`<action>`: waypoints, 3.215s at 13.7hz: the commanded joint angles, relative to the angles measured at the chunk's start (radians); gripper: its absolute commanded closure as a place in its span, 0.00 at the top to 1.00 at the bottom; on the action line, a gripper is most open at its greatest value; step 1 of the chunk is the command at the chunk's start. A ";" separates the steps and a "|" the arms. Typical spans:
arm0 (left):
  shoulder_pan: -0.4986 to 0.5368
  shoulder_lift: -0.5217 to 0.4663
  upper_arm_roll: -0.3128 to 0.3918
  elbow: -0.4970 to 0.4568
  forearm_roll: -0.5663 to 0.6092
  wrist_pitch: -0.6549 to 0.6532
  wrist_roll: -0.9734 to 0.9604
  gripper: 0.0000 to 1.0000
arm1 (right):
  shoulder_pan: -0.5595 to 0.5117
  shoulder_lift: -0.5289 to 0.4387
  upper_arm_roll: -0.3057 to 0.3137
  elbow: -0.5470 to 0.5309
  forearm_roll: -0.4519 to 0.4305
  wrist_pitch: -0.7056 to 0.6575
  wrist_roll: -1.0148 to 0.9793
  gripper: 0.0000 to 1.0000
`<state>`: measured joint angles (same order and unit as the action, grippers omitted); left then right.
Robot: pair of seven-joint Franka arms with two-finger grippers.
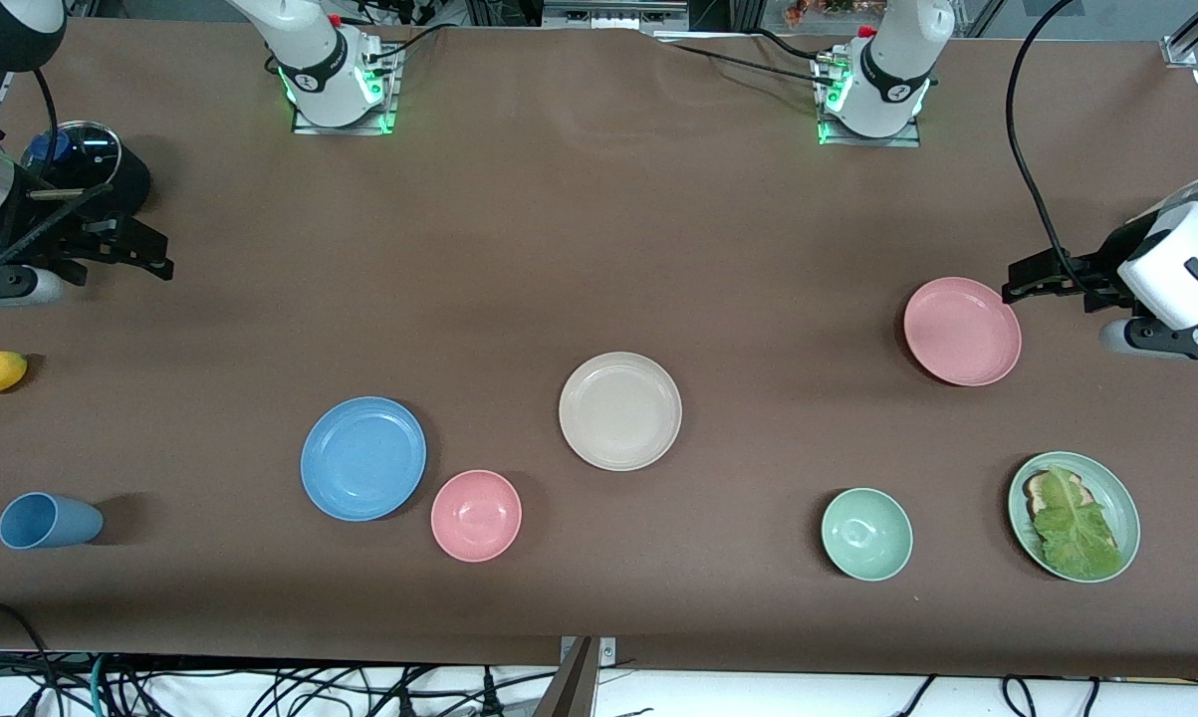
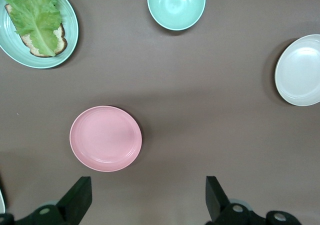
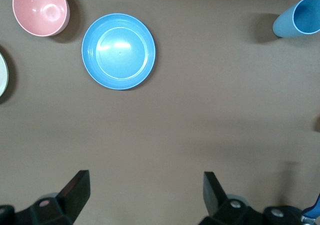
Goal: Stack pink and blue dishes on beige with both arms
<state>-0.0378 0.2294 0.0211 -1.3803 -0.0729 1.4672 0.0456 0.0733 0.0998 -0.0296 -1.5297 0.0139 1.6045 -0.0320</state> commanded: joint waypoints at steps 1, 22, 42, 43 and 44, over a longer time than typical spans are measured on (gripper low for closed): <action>0.006 0.011 -0.001 0.029 -0.015 -0.007 0.019 1.00 | -0.004 0.012 0.002 0.026 0.003 -0.006 0.007 1.00; 0.015 0.189 -0.001 0.043 -0.015 0.094 0.020 1.00 | -0.007 0.012 0.000 0.026 0.004 -0.006 0.006 1.00; 0.305 0.080 0.048 -0.666 -0.237 0.700 0.828 1.00 | -0.013 0.012 0.000 0.026 0.004 -0.006 0.006 1.00; 0.317 0.093 0.049 -0.666 -0.248 0.706 0.850 1.00 | -0.013 0.012 0.000 0.026 0.006 -0.006 0.006 1.00; 0.326 0.100 0.049 -0.665 -0.254 0.712 0.868 1.00 | -0.013 0.012 0.000 0.026 0.006 -0.006 0.006 1.00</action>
<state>0.2731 0.3385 0.0671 -2.0236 -0.2865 2.1554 0.8413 0.0666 0.1011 -0.0312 -1.5289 0.0140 1.6045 -0.0320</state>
